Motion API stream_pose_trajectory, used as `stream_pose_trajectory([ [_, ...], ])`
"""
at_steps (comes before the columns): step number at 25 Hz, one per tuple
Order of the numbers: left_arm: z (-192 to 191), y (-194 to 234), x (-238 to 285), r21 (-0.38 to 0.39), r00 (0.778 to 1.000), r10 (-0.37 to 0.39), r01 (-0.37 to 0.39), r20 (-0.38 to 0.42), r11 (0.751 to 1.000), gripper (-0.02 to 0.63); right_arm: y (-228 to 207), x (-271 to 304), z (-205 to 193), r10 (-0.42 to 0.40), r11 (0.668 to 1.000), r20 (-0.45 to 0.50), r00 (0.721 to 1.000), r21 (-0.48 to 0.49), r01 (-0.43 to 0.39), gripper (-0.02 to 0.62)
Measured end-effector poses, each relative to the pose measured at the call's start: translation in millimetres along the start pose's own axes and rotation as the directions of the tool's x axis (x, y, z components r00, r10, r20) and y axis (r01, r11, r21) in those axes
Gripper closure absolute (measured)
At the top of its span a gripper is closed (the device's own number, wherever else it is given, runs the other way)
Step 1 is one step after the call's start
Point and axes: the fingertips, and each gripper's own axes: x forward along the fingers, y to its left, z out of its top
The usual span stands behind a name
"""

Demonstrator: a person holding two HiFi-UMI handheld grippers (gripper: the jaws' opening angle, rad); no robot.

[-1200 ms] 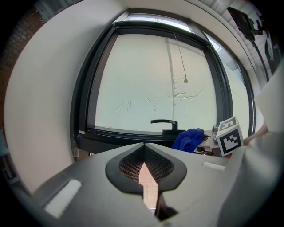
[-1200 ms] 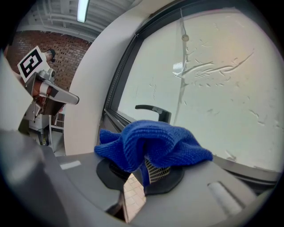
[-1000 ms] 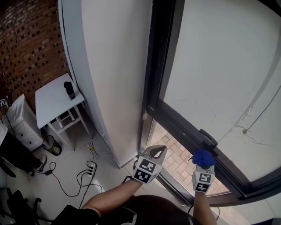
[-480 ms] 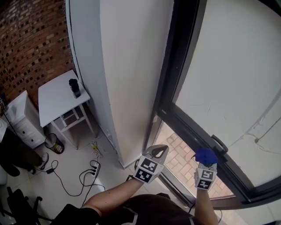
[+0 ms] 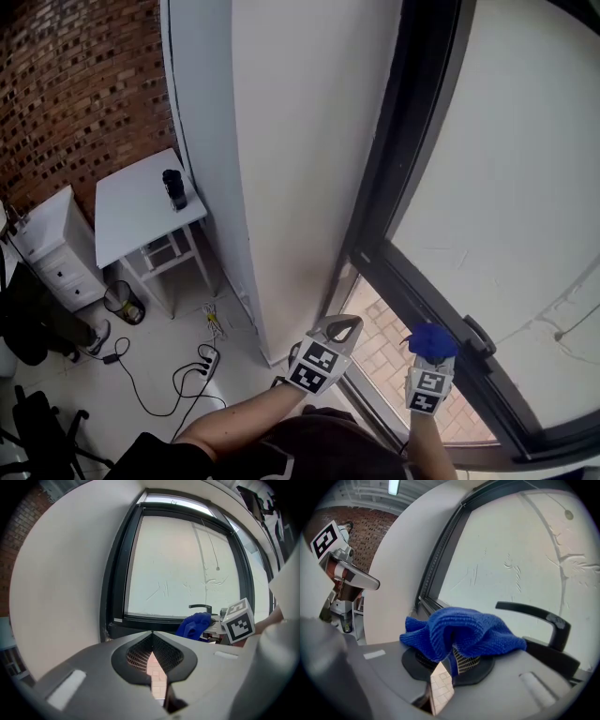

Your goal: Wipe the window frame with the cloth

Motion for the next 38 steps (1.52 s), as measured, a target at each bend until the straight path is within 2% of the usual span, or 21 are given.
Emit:
stream_pose_trajectory([
  [9,10.5,46.0,17.8,-0.022,0.996,0.086,-0.086,0.012,0.996,0.613,36.4,38.0,15.5,0.095,0.995,0.006,0.995,0.008,-0.095,0.541],
  [24,14.1,77.2,31.8,-0.023,0.987,0.160,-0.160,-0.010,0.987,0.612,72.4,78.9,37.9,0.124,0.992,0.008,0.992,0.017,-0.124,0.541],
  [31,20.7,87.0,38.1,-0.016,0.986,0.164,-0.164,-0.017,0.986,0.613,83.2,88.7,43.6,0.147,0.989,-0.003,0.989,0.015,-0.147,0.541],
  [38,24.5,106.3,34.0,0.009,0.995,0.092,-0.092,-0.024,0.996,0.612,95.8,102.4,58.1,0.100,0.995,-0.003,0.995,0.012,-0.100,0.541],
])
